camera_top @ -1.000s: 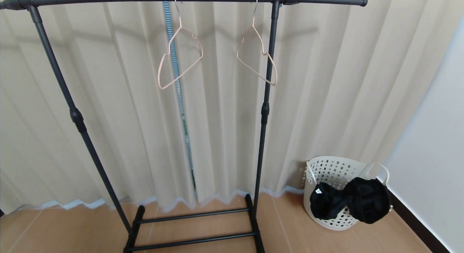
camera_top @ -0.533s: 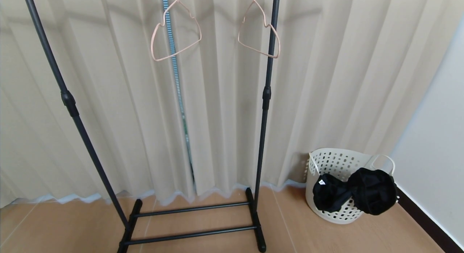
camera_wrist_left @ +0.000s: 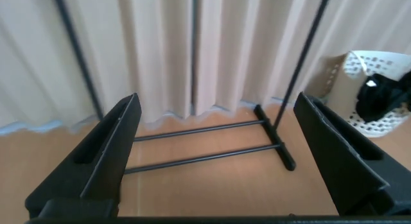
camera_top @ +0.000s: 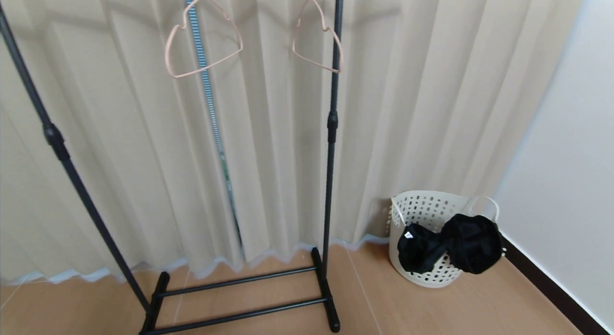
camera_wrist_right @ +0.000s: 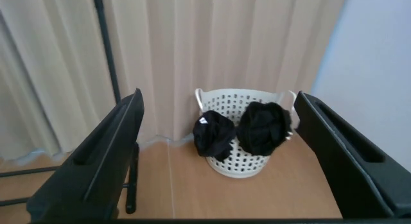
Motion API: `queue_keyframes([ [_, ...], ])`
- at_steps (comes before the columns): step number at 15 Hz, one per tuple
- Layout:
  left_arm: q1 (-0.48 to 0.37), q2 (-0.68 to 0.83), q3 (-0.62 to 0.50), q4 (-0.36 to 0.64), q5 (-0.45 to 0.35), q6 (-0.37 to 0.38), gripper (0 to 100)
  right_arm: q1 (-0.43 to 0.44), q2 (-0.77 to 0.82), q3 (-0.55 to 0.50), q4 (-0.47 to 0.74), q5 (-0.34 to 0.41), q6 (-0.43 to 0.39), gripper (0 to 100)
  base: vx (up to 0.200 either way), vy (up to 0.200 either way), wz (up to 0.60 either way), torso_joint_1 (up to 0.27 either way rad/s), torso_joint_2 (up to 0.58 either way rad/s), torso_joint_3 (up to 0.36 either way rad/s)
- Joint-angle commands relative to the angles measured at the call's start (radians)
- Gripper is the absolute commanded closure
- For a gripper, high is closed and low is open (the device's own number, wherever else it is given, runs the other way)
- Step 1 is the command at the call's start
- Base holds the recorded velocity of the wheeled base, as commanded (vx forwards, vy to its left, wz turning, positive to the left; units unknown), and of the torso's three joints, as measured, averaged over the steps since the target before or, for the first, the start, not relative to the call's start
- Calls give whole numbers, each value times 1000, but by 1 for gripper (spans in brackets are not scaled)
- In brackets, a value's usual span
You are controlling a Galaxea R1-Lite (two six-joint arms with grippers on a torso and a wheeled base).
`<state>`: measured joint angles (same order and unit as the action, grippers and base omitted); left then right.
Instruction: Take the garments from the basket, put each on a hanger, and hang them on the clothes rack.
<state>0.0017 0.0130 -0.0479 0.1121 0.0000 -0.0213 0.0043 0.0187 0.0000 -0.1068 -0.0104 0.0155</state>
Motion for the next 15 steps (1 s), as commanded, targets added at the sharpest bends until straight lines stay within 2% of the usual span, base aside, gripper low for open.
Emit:
queue_keyframes([
  [1, 0, 1, 0, 0, 0, 0, 0, 0, 0, 0, -1, 0, 0, 0, 0, 0, -600, 12, 12, 2],
  [2, 1, 1, 0, 0, 0, 0, 0, 0, 0, 0, -1, 0, 0, 0, 0, 0, -600, -2, 2, 2],
  [15, 1, 1, 0, 0, 0, 0, 0, 0, 0, 0, -1, 0, 0, 0, 0, -200, 0, 3, 3, 4],
])
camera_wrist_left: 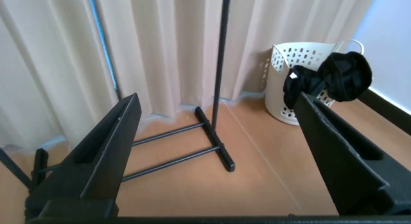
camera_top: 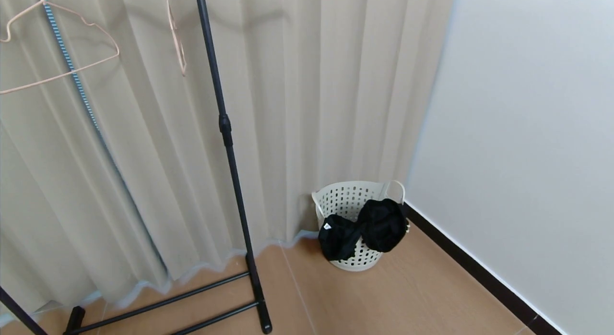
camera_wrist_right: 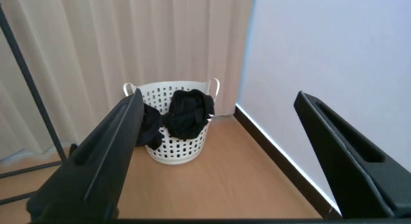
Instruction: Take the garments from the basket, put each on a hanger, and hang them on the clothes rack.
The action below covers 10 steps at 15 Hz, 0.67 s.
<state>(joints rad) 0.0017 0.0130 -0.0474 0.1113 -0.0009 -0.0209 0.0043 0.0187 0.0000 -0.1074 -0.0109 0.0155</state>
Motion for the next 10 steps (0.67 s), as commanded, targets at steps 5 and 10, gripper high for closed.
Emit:
queue_keyframes([
  [5, 0, 1, 0, 1, 1, -2, 0, 0, 0, 0, 0, 0, 1, 0, 120, -80, 0, 0, 1, 5],
  [10, 1, 1, 0, 1, 1, -2, 0, 0, 0, 0, 0, 0, 0, 0, 200, 0, 0, -1, 2, 3],
])
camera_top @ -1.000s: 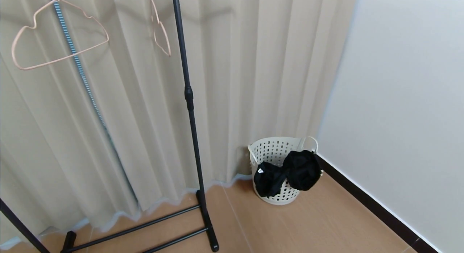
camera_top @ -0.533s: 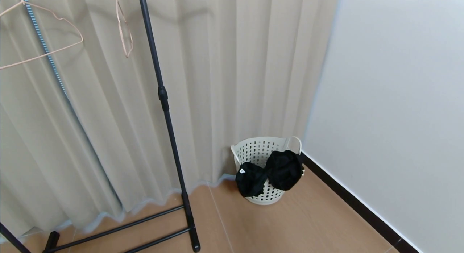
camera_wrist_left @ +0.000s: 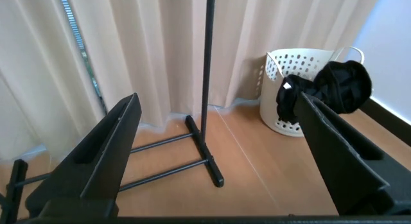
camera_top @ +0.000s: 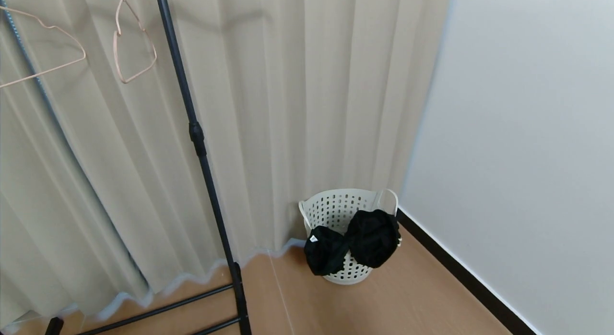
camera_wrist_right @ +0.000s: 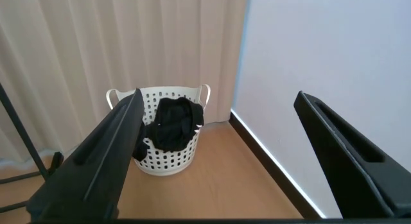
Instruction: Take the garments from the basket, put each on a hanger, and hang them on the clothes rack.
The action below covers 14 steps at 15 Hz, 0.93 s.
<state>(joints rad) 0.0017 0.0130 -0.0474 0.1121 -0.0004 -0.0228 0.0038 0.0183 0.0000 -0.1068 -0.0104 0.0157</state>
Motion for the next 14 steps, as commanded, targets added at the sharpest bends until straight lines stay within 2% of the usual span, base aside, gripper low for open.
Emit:
queue_keyframes([
  [1, 0, 1, 0, 0, 0, 0, 0, 1, 0, 0, -1, 0, 0, 0, 200, 0, 0, 12, 2, -2],
  [11, 0, 1, 0, 0, 0, 0, 0, 1, 0, 0, -1, 0, 1, 0, 200, 0, 0, 3, 3, 2],
  [14, 0, 1, 0, 0, 0, 0, 0, 1, 0, 0, -1, 0, 1, 0, 0, 0, 0, 0, 0, 0],
])
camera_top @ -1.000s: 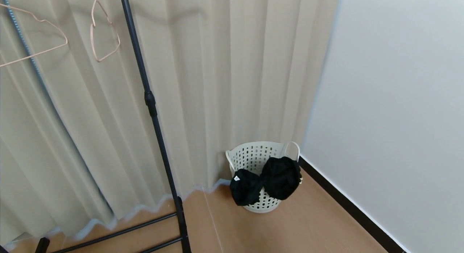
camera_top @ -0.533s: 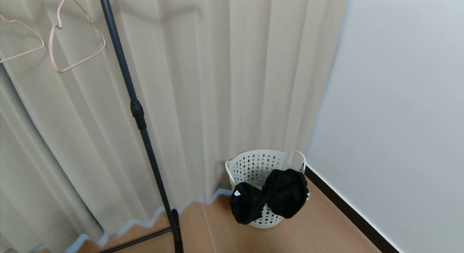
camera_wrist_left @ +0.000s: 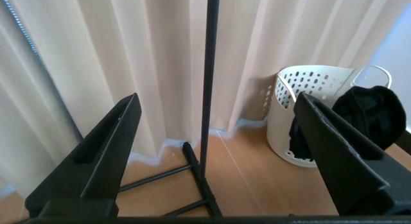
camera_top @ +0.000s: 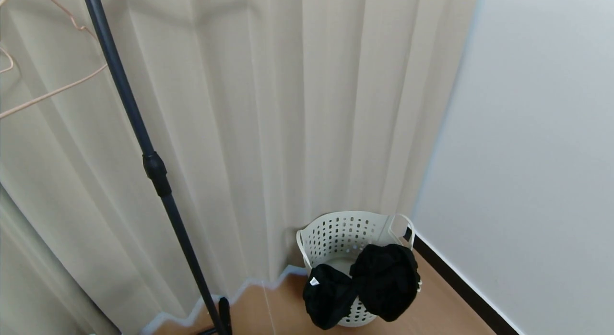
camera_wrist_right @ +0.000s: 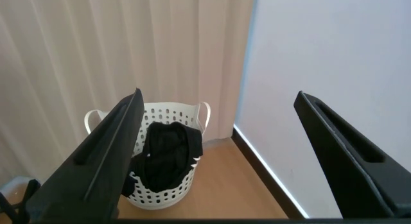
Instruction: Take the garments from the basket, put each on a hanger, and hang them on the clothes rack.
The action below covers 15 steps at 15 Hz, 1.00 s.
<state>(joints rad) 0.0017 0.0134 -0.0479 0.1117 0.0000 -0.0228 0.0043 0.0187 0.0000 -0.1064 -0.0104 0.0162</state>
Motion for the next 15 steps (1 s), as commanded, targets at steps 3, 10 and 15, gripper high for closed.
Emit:
queue_keyframes([
  [3, 0, 0, 0, 0, 0, 0, 0, 0, -2, 0, -1, 0, 1, 0, 0, 0, 0, 0, 0, 0],
  [10, 0, 0, 0, 0, 0, -2, 0, 0, -2, 0, -1, 0, -1, 0, 0, 0, 0, 0, 0, 0],
  [15, 0, 0, -1, 0, -2, -3, 0, 0, -2, 0, -1, -2, -1, 0, 0, 0, 0, 2, 4, -148],
])
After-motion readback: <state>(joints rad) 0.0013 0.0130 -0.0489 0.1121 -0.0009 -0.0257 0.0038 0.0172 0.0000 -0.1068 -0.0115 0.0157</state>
